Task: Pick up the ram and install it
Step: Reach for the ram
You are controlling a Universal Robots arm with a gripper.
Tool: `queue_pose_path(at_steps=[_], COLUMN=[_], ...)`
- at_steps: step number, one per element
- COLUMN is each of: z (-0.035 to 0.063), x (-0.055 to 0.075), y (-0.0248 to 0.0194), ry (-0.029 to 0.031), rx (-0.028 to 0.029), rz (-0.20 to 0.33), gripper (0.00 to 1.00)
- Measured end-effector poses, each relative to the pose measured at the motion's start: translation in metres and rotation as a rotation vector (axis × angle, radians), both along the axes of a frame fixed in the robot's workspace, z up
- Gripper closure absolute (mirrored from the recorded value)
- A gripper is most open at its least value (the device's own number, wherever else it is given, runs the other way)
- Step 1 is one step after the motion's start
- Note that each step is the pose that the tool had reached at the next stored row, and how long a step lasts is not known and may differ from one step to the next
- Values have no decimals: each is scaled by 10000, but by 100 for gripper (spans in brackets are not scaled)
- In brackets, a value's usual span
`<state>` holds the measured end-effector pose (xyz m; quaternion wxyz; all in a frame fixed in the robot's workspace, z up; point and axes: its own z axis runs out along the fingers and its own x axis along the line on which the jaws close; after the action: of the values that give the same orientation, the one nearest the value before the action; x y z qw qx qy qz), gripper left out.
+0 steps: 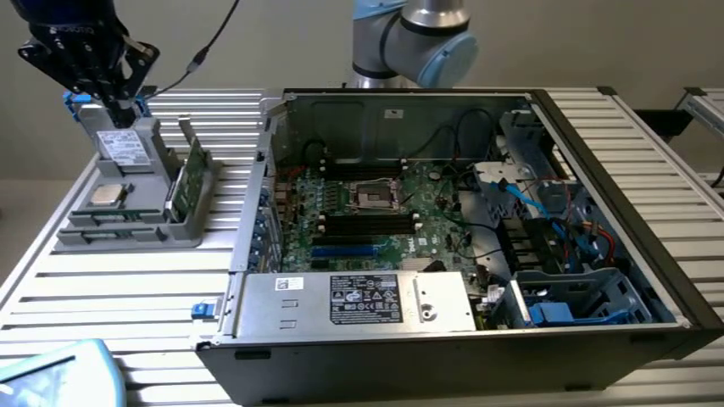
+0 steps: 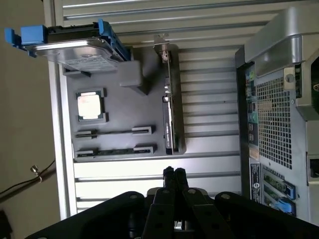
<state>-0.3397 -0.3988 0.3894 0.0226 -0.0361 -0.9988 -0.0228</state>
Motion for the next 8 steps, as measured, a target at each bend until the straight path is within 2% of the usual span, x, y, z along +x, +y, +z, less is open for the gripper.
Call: queue_pose_path(at_steps=[8], z=[-11], x=[-338], y=[0], ry=[193], rx=[0], rz=[10], gripper=[89])
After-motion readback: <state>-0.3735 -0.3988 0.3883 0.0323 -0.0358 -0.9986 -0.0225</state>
